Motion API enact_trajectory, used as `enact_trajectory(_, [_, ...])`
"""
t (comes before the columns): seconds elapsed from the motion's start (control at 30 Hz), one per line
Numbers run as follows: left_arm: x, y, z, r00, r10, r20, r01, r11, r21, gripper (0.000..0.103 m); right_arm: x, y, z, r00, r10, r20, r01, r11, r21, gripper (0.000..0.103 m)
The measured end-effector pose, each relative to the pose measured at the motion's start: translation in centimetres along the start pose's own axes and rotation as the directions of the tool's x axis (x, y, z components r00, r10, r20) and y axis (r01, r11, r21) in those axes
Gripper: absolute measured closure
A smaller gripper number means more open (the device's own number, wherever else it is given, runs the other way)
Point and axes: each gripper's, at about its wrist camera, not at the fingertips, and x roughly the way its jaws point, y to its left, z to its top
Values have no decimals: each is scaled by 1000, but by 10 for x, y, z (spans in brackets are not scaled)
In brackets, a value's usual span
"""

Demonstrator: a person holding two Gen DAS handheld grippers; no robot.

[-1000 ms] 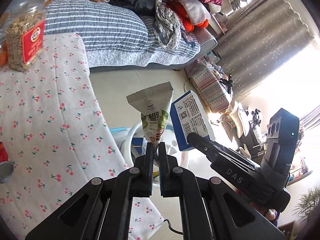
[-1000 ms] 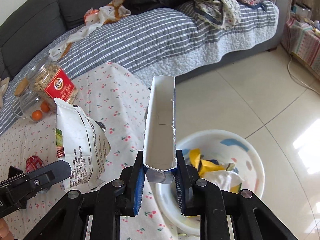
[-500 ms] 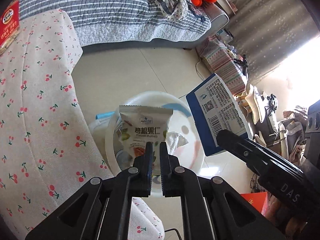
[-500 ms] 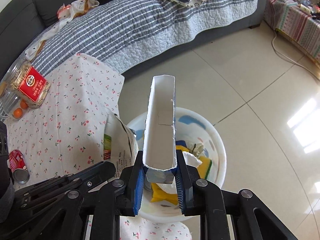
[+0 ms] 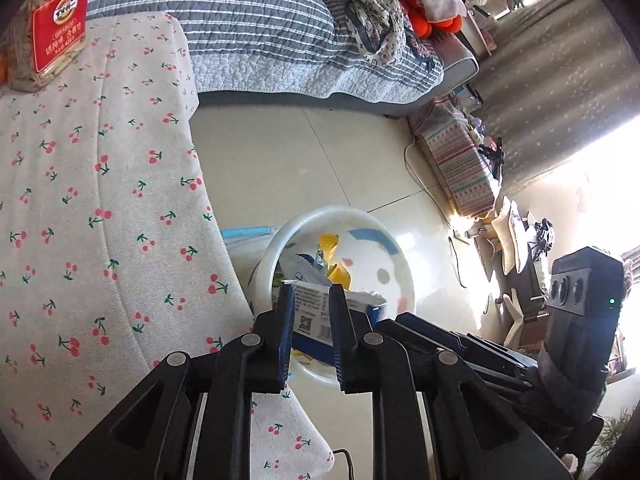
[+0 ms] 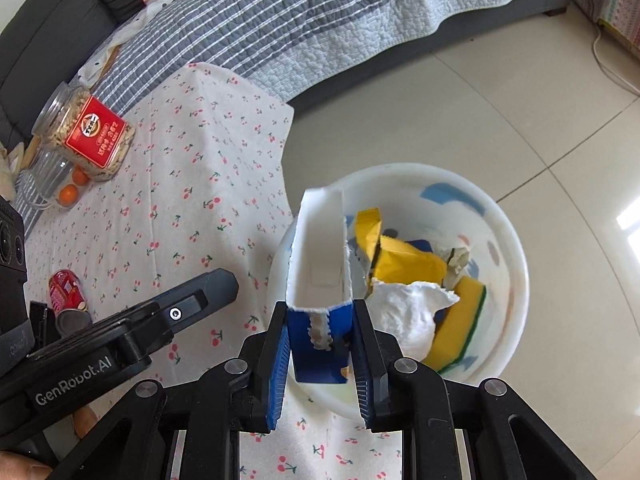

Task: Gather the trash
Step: 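Open both tools to drop the packet and box into the bin, then move both open tools back over the table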

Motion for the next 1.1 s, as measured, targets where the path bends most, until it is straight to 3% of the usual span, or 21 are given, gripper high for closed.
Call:
enact_trajectory(0.07, [-9, 6, 2, 1000, 9, 6, -9, 1000, -5, 84, 9, -6, 0, 995, -96, -19, 96, 995, 23, 59])
enact_trajectory(0.13, [-20, 10, 3, 1000, 16, 15, -16, 1000, -5, 84, 11, -11, 2, 989, -150, -15, 150, 988, 27, 59])
enact_trajectory(0.27, [-43, 21, 6, 999, 38, 37, -38, 999, -7, 78, 1, -7, 4, 989, -147, 28, 147, 989, 20, 59])
enact_trajectory(0.33, [-53, 26, 6, 998, 46, 45, -46, 999, -6, 71, -4, -2, 5, 987, -151, 52, 151, 988, 15, 59])
enact_trajectory(0.5, [-78, 37, 2, 993, 102, 51, -104, 994, 27, 61, -6, 23, 7, 995, -68, 70, 69, 998, -8, 57])
enact_trajectory(0.73, [-112, 70, -6, 978, 205, 22, -206, 977, 46, 57, 3, 90, -1, 998, -1, 66, 11, 989, -146, 49])
enact_trajectory(0.9, [-145, 110, -16, 961, 273, 33, -274, 961, 42, 57, 10, 130, -12, 995, 100, 25, -93, 975, -199, 47])
enact_trajectory(1.1, [-195, 175, -28, 938, 341, 62, -339, 940, -37, 54, 21, 180, -24, 990, 137, -11, -135, 952, -273, 43])
